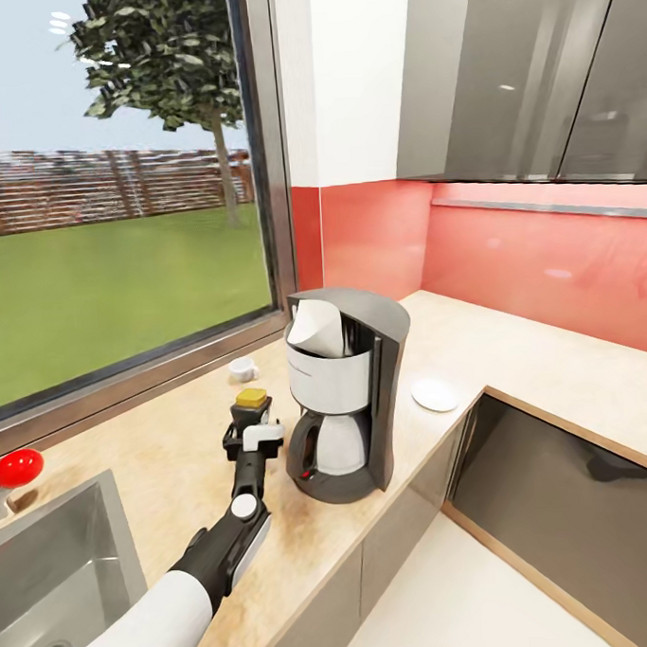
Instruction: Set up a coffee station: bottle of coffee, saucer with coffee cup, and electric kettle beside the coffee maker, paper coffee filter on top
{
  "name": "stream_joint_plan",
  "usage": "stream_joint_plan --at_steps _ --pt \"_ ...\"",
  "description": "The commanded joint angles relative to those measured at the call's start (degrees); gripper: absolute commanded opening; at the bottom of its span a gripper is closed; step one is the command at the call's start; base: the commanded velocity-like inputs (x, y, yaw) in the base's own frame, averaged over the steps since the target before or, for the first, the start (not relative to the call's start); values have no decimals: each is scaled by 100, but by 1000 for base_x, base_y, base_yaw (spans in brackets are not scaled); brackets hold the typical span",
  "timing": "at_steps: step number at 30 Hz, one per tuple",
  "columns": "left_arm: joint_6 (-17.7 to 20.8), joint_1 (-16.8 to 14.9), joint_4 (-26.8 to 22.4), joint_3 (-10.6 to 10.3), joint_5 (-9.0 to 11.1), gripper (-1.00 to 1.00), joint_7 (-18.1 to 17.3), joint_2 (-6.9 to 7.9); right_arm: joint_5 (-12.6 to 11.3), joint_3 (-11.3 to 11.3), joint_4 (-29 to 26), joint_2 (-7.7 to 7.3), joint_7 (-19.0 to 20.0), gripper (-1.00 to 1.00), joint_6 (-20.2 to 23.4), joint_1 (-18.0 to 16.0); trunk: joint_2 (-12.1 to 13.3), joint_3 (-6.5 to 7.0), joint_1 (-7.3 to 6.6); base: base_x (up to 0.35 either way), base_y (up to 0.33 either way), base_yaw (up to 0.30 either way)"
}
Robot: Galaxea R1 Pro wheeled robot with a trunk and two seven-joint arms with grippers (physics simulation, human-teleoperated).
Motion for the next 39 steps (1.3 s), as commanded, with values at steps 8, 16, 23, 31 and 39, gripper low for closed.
stream_joint_plan --at_steps 8,16,23,31,39 --pt "-150 66 -3 -35 6 100 48 36 60 -41 1 3 -4 100 -20 -3 -12 -12 3 0 0 0" --pt "-158 76 -8 -36 10 100 48 29 60 -40 1 3 -4 100 -20 -3 -12 -12 3 0 0 0" --pt "-152 73 -14 -36 6 100 50 28 60 -35 1 3 -4 100 -20 -3 -12 -12 3 0 0 0" --pt "-151 74 -13 -36 2 100 56 20 60 -37 1 3 -4 100 -20 -3 -12 -12 3 -19 -2 0" --pt "-150 73 -14 -36 1 100 57 19 60 -41 1 3 -4 100 -20 -3 -12 -12 3 -109 -26 0"
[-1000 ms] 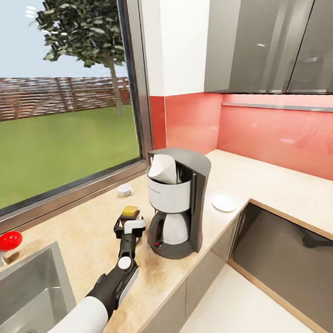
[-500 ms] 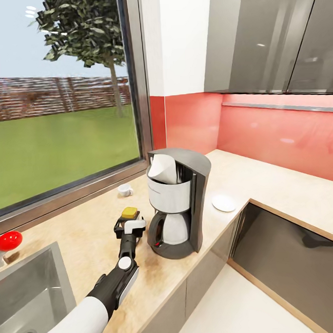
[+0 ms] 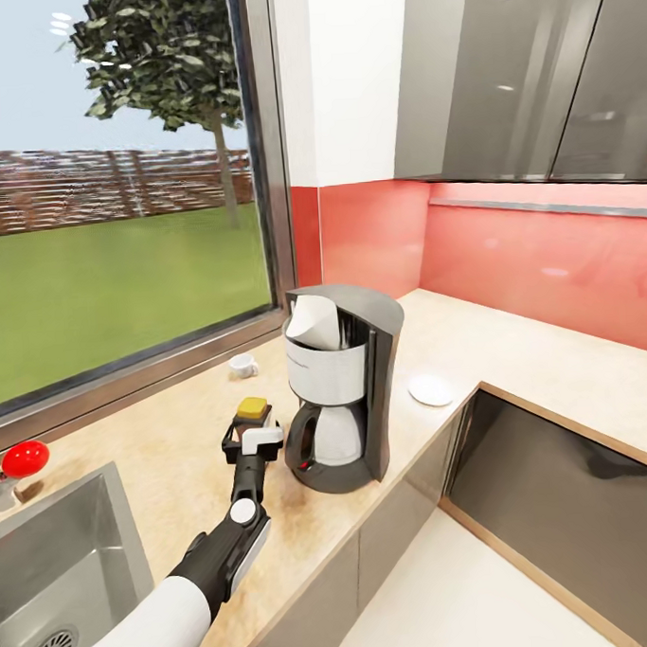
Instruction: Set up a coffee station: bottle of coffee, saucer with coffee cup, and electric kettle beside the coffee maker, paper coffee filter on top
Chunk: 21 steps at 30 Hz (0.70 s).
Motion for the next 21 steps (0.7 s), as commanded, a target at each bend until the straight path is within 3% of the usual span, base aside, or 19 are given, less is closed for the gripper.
stream_joint_plan --at_steps 1,21 --pt "-15 -8 5 -34 14 100 49 4 60 -40 1 4 -4 100 -18 -3 -12 -12 3 -11 -3 0" --pt "-15 -6 -40 -23 24 100 49 5 60 -36 1 11 -4 100 -18 -3 -12 -12 3 -20 0 0"
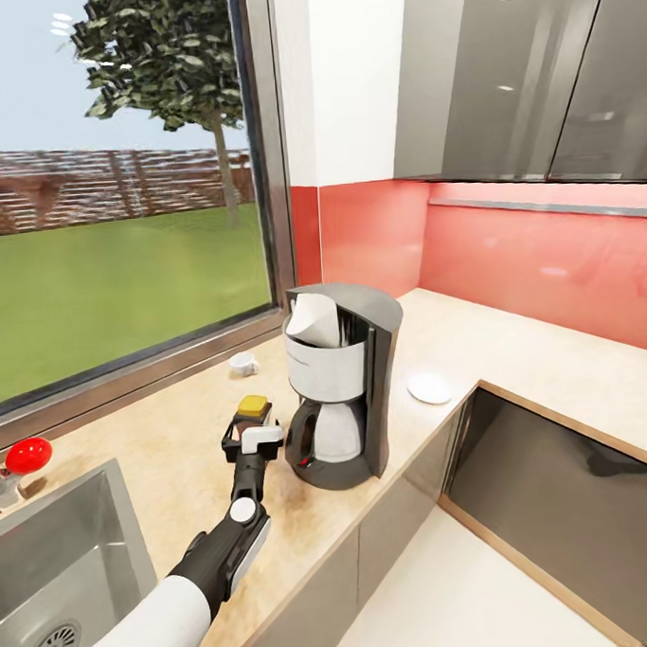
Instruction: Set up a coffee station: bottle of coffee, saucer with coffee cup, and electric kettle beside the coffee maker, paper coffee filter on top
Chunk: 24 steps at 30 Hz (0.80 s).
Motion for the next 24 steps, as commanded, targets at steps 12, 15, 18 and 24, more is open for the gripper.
stream_joint_plan --at_steps 12,15,18,24 --pt "-15 -13 -4 -22 32 100 48 8 60 -35 2 2 -4 100 -17 -3 -11 -11 1 -317 57 0" --pt "-15 -13 -4 -25 32 100 48 6 60 -35 2 2 -4 100 -16 -3 -11 -11 1 -318 110 0" --pt "-15 -11 -4 -26 32 100 48 9 60 -41 2 2 -4 100 -18 -3 -11 -11 1 -305 109 0" --pt "-15 -8 6 -23 28 100 48 11 60 -44 2 6 -4 100 -19 -3 -11 -11 1 -232 85 0"
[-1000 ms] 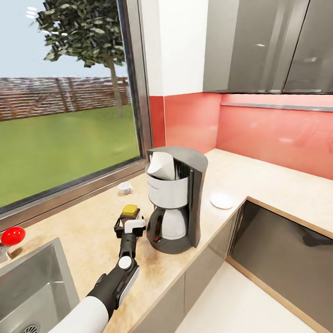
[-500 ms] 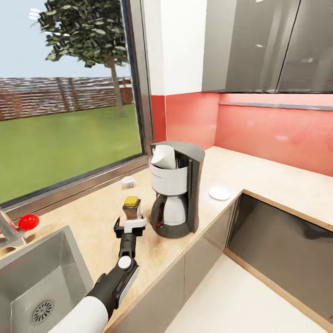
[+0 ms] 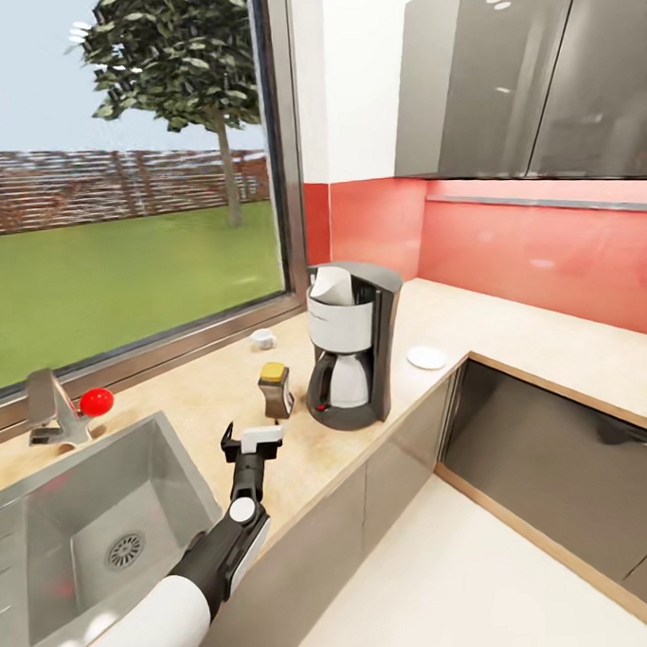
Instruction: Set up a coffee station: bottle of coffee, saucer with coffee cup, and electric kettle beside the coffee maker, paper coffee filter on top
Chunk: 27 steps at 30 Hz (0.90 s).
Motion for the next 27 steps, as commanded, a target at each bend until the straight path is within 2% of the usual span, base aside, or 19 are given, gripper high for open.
stream_joint_plan --at_steps 1,5,9,11,13,15,18,21,22,26,27 --pt "-16 -12 0 -35 14 100 48 4 60 -41 1 5 -4 100 -18 -3 -11 -12 3 -33 12 0" --pt "-15 -10 -4 -38 14 100 48 4 53 -44 1 7 -13 100 -18 -3 -11 -12 3 -8 3 22" --pt "-20 -3 -40 -79 -6 100 -84 17 51 -46 1 7 -21 100 -18 -3 -11 -12 3 0 0 233" --pt "-19 1 -110 -115 -26 100 -346 39 51 -48 1 7 -21 100 -18 -3 -11 -12 3 0 0 268" --pt "1 2 -276 -143 -72 100 -795 117 51 -49 1 7 -23 100 -18 -3 -11 -12 3 0 0 272" --pt "79 5 -727 -157 -86 100 -1663 404 51 -49 1 7 -27 100 -18 -3 -11 -12 3 0 0 274" --pt "296 121 -1308 -129 -45 100 -2649 744 51 -49 1 7 -30 100 -18 -3 -11 -12 3 0 0 275" --pt "1174 410 -2367 -89 12 100 -4249 1077 51 -49 1 7 -30 100 -18 -3 -11 -12 3 0 0 275" --pt "1581 504 -2767 -76 21 100 -4948 1179 51 -49 1 7 -30 100 -18 -3 -11 -12 3 0 0 275" --pt "2327 662 -3349 -50 50 100 -6412 1359 51 -49 1 7 -30 100 -18 -3 -11 -12 3 0 0 275" --pt "2432 684 -3398 -17 76 100 -6591 1377 51 -49 1 7 -30 100 -21 -3 -11 -12 3 0 0 265"
